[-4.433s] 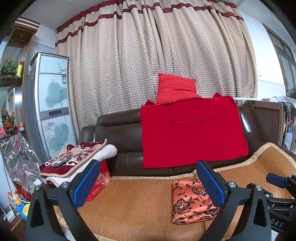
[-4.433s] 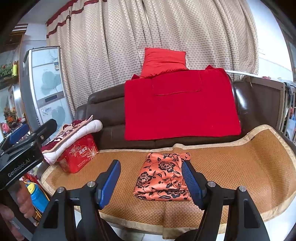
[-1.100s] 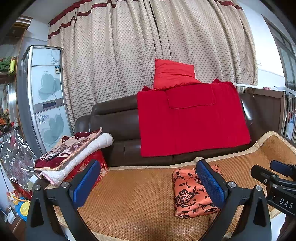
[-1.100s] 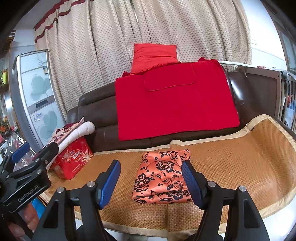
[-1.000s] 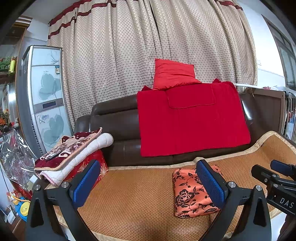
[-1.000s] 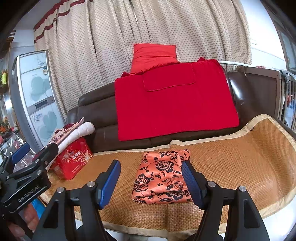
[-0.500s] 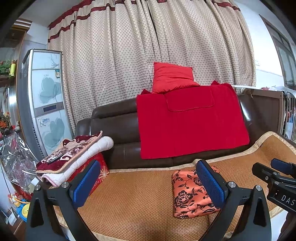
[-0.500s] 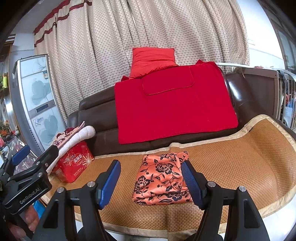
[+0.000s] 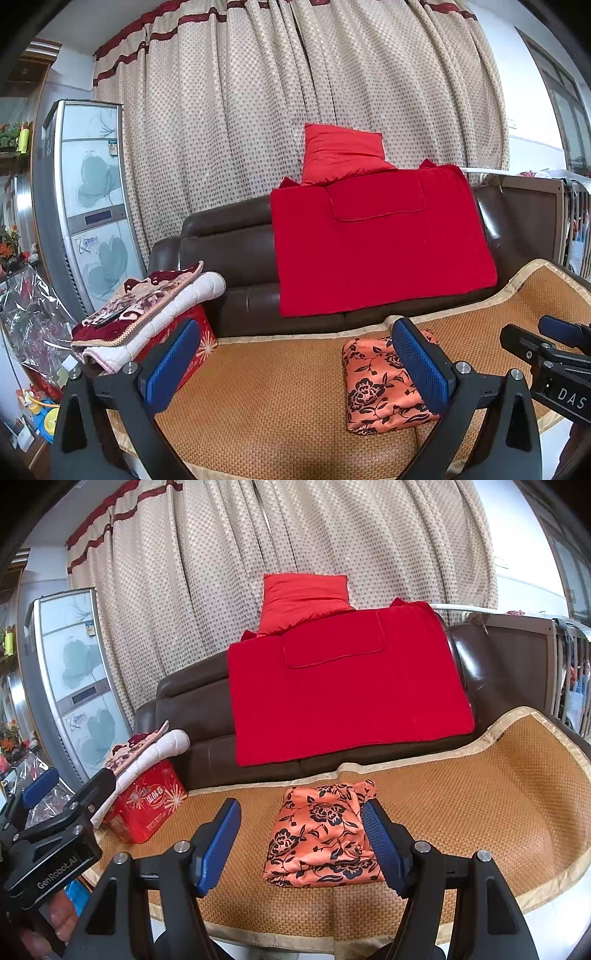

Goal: Fold small clothes

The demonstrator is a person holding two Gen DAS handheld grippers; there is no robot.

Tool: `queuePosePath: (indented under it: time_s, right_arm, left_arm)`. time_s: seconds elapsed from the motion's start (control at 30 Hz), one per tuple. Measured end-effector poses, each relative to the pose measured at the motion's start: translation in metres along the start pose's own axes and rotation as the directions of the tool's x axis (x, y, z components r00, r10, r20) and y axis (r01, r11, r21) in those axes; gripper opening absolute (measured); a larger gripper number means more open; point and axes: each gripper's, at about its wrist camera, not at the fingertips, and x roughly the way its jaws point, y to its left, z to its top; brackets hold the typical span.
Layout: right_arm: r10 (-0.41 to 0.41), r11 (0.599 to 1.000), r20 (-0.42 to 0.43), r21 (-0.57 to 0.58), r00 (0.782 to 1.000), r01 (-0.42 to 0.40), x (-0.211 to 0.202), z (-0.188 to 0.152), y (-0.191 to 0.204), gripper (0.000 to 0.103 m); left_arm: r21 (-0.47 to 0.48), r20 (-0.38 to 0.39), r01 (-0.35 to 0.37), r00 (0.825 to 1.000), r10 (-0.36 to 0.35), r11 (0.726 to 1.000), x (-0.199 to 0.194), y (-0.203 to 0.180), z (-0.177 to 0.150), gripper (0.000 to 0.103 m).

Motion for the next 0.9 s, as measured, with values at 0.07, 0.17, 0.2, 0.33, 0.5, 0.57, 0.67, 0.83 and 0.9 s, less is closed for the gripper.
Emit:
queuePosePath:
  time_s: [0.07,0.17,0.2,0.33,0.5,0.57,0.67,0.83,0.9]
  right_arm:
    - [-0.001,1.0,-0.004,-0.001,1.0,0.001,0.002,-0.001,0.0,0.072]
    - [-0.002,1.0,-0.009,-0.004,1.0,0.002,0.005,-0.002,0.001,0.072]
    - [-0.004,1.0,-0.013,-0.006,1.0,0.004,0.007,-0.002,0.001,0.072]
    - [-0.01,1.0,-0.03,-0.006,1.0,0.009,0.014,-0.005,0.002,0.072]
    - [-0.018,1.0,-0.048,-0.019,0.999,0.017,0.025,-0.006,0.007,0.072]
    - [-0.019,1.0,-0.055,-0.025,0.998,0.017,0.029,-0.007,0.01,0.072]
    - [-0.02,0.999,-0.064,-0.037,0.998,0.018,0.035,-0.009,0.015,0.072]
    - [-0.029,0.998,-0.078,-0.051,0.997,0.025,0.044,-0.01,0.022,0.072]
    - [-0.031,0.998,-0.083,-0.054,0.996,0.027,0.048,-0.011,0.023,0.072]
  left_arm:
    - [-0.004,-0.003,-0.001,1.0,0.001,1.0,0.002,0.001,-0.001,0.103]
    - [-0.009,-0.009,0.002,1.0,-0.002,1.0,0.006,0.002,-0.002,0.103]
    - [-0.01,-0.012,0.003,1.0,-0.003,1.0,0.007,0.002,-0.003,0.103]
    - [-0.012,-0.028,0.009,1.0,-0.01,1.0,0.016,0.002,-0.006,0.103]
    - [-0.027,-0.042,0.013,0.999,-0.014,1.0,0.025,0.007,-0.01,0.103]
    - [-0.034,-0.046,0.012,0.999,-0.014,0.999,0.029,0.01,-0.011,0.103]
    - [-0.044,-0.054,0.013,0.998,-0.016,0.999,0.034,0.014,-0.014,0.103]
    - [-0.053,-0.068,0.019,0.997,-0.022,0.998,0.044,0.016,-0.018,0.103]
    - [-0.055,-0.073,0.021,0.997,-0.025,0.998,0.047,0.017,-0.02,0.103]
